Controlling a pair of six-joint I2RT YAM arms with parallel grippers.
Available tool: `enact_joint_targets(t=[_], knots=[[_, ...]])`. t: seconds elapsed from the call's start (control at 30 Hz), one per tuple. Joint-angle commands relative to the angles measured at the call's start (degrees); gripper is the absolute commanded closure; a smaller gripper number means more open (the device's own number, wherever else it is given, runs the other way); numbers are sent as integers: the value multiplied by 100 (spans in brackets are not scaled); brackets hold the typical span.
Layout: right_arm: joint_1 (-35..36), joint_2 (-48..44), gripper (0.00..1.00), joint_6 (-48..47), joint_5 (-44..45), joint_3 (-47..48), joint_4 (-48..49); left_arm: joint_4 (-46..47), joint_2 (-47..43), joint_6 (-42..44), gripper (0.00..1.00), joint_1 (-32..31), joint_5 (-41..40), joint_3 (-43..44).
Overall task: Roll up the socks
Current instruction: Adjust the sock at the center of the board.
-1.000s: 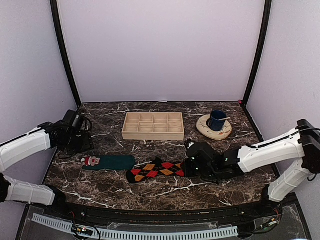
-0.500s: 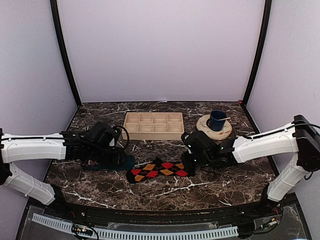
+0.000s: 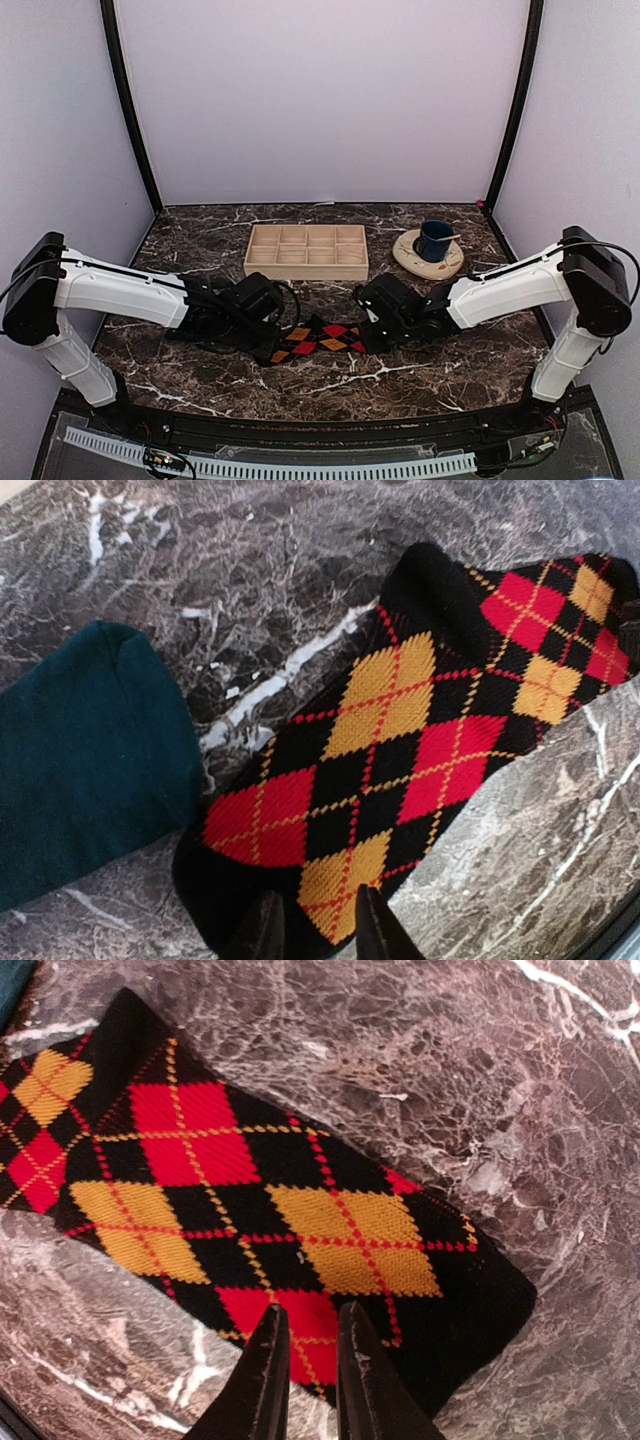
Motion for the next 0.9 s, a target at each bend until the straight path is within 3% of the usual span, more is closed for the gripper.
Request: enact_joint_targets(t=[0.0, 0.43, 0.87], knots=[[-179, 205, 84, -85, -171, 67, 209, -7, 253, 42, 74, -9, 43, 88], [-328, -75, 85, 340, -553, -736, 306, 307, 956, 231, 74, -4, 68, 258], [332, -365, 85, 1275, -714, -1193, 434, 1118, 1545, 1120, 75, 286, 829, 756]])
